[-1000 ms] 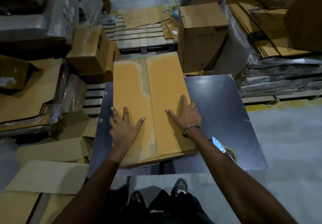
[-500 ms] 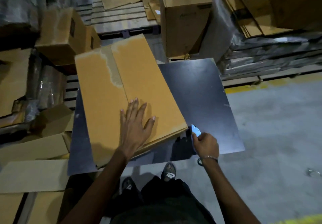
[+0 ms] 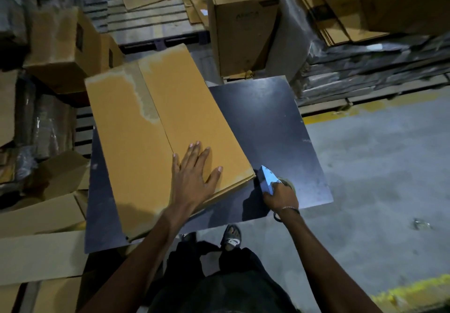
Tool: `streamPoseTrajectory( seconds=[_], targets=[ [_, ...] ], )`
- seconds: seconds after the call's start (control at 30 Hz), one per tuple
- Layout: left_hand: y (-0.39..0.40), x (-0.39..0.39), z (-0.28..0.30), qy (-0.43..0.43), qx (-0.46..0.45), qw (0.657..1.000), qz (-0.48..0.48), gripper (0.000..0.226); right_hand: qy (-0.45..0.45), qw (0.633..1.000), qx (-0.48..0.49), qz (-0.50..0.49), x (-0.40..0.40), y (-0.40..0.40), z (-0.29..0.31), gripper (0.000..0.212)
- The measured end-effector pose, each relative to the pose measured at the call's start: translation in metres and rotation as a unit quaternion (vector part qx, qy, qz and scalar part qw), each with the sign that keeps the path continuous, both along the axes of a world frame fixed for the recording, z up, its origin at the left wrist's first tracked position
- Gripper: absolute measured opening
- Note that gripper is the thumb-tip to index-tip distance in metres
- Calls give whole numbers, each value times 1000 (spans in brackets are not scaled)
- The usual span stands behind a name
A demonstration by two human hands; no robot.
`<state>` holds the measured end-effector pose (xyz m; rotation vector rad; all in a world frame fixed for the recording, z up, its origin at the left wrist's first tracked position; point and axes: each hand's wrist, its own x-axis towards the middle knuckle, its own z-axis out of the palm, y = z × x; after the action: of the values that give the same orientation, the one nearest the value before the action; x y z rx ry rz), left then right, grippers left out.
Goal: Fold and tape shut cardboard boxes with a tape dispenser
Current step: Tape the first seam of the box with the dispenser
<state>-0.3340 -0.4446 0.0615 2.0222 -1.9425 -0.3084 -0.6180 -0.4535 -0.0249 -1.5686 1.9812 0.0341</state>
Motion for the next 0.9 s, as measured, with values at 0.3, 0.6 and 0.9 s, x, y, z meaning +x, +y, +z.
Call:
streamPoseTrajectory(
  seconds=[0.3, 0.6, 0.9],
  targets=[
    [-72, 77, 34, 91, -99, 989, 55, 26, -131, 967, -190, -108, 50, -88, 161, 32],
    [-224, 218, 68, 49, -41, 993, 98, 64, -542, 826, -49, -147, 222, -158, 194, 48],
    [-284, 300, 38, -67, 101, 983, 137, 94, -558, 807, 59, -186, 321, -197, 156, 45]
  ],
)
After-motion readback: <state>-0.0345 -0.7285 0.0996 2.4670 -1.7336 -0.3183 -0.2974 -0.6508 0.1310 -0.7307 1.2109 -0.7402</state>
